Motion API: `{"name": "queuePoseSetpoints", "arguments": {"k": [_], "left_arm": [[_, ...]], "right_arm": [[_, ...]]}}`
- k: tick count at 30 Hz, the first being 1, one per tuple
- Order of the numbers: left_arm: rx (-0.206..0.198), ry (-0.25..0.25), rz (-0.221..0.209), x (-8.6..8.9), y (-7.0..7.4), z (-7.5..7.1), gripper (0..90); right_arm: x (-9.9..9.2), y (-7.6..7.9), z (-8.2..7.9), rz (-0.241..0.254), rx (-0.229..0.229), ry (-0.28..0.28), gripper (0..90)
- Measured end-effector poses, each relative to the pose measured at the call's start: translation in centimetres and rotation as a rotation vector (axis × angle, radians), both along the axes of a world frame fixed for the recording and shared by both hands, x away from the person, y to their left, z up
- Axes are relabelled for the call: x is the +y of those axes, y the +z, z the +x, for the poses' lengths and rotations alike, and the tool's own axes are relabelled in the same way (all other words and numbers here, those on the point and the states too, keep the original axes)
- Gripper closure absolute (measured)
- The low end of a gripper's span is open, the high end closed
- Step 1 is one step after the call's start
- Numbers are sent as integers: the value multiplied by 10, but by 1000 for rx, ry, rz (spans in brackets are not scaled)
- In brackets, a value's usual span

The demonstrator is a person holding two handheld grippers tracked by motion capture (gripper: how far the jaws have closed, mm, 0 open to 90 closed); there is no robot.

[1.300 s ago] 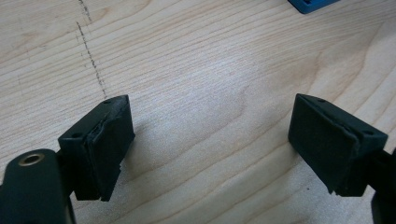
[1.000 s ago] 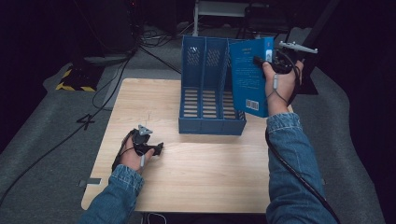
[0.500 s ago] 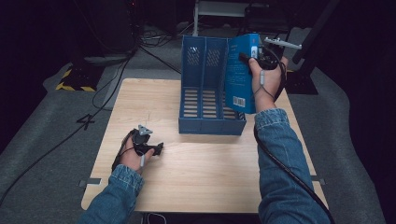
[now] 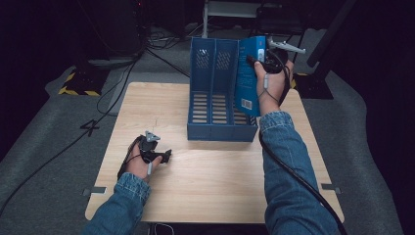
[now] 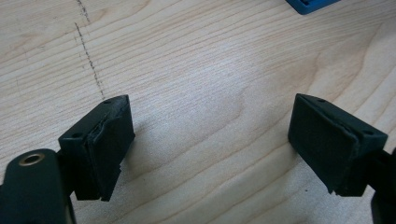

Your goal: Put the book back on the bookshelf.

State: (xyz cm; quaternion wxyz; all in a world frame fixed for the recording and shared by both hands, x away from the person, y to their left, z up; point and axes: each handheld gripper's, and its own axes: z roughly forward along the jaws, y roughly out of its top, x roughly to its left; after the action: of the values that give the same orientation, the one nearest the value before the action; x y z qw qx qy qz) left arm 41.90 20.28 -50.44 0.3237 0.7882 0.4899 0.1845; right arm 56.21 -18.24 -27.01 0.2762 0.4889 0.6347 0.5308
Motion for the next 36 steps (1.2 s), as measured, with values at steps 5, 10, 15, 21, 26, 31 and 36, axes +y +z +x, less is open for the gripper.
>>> {"name": "queuePoseSetpoints", "arguments": {"k": [5,10,15,21,26,31,36], "left_arm": [[-1,-5,1,-1,0,0,147],[1,-5,3,-1,0,0,147],[3,-8,1,-2,0,0,147],[0,-11,4,-2,0,0,148],[1,-12,4,-2,0,0,148],[1,-12,5,-2,0,0,148],[1,-13,5,-2,0,0,148]], "right_arm": [[8,-11,-2,-44,-1,-9,614],[13,-20,-1,-74,22,-12,611],[17,-31,1,-116,56,-20,608],[18,-51,8,-94,70,-28,607],[16,-54,7,-74,48,-34,605],[15,-51,9,-95,77,-30,600],[21,-41,20,-154,171,-23,589]]}}
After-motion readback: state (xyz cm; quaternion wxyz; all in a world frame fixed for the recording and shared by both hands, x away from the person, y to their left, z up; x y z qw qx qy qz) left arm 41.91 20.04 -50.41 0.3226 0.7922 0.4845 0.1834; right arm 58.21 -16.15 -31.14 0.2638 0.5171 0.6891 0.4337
